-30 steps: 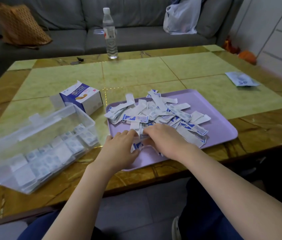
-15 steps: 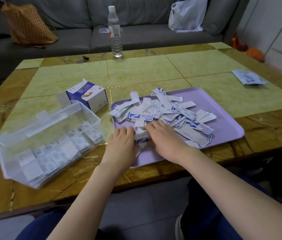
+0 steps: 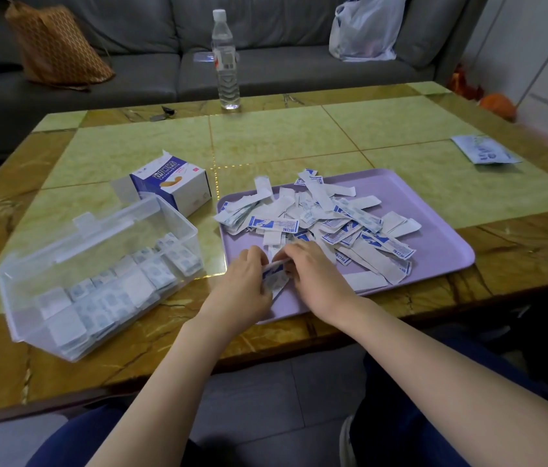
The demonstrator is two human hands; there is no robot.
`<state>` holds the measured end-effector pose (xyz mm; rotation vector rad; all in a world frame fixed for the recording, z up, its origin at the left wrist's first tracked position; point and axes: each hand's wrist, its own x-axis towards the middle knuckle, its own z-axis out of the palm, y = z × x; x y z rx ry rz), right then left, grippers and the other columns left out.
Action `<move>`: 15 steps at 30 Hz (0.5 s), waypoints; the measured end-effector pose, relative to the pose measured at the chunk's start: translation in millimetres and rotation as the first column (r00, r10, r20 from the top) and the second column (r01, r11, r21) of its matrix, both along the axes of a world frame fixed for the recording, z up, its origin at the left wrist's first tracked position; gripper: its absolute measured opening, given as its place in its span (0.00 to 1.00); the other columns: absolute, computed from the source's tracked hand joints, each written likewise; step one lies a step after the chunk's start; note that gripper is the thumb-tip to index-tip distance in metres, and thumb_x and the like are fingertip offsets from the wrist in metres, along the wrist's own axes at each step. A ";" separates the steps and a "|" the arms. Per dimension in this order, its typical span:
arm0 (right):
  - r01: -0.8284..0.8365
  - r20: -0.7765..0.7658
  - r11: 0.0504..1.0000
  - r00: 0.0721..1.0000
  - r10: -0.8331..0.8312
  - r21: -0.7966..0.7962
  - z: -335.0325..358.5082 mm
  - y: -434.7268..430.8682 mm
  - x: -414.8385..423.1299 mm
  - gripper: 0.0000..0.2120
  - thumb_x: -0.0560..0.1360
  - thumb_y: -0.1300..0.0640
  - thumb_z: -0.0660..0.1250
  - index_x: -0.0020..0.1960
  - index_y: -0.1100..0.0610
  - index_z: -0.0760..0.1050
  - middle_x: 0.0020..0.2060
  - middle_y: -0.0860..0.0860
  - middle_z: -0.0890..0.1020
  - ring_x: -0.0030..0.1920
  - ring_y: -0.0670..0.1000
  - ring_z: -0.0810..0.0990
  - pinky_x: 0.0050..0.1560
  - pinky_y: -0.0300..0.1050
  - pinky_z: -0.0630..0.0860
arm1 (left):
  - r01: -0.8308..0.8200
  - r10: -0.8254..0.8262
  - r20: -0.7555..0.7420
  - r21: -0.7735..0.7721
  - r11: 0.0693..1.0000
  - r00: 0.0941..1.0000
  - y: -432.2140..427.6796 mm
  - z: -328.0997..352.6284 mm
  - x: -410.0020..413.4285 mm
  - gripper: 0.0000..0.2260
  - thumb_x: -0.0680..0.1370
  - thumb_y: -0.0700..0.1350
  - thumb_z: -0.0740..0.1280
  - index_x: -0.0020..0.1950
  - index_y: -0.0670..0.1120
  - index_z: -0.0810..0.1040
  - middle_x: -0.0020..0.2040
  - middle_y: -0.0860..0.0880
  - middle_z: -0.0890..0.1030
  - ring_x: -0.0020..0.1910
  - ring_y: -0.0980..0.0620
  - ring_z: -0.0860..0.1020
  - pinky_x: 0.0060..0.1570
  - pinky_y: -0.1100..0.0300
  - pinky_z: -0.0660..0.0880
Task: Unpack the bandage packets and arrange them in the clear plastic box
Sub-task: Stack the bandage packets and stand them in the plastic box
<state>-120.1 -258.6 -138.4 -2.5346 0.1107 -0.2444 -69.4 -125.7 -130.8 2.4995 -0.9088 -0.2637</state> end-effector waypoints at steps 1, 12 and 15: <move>-0.009 -0.004 1.000 1.000 0.009 0.004 -0.1 0.3 0.4 0.13 0.76 0.68 0.58 0.57 0.60 0.74 0.54 0.54 0.75 0.58 0.52 0.69 0.57 0.43 0.69 | 0.010 -0.010 0.015 0.014 1.000 1.000 -0.4 -0.9 -1.9 0.07 0.75 0.40 0.61 0.51 0.45 0.64 0.50 0.46 0.71 0.47 0.46 0.71 0.42 0.54 0.69; -0.070 0.001 0.997 0.998 0.070 0.041 -5.2 4.7 -1.0 0.28 0.73 0.73 0.53 0.71 0.59 0.57 0.68 0.55 0.63 0.67 0.51 0.64 0.65 0.35 0.59 | -0.061 -0.088 0.395 0.349 0.935 0.914 -5.1 -4.0 -6.4 0.10 0.77 0.38 0.54 0.59 0.43 0.62 0.57 0.45 0.67 0.55 0.46 0.66 0.53 0.58 0.62; -0.105 -0.037 0.994 0.994 0.103 -0.033 -8.7 3.6 1.6 0.24 0.73 0.74 0.52 0.67 0.62 0.65 0.66 0.56 0.66 0.68 0.53 0.64 0.65 0.39 0.60 | -0.082 -0.049 0.369 0.331 0.940 0.928 -5.6 -8.2 -5.3 0.08 0.81 0.45 0.51 0.58 0.44 0.63 0.58 0.46 0.68 0.55 0.46 0.66 0.53 0.56 0.61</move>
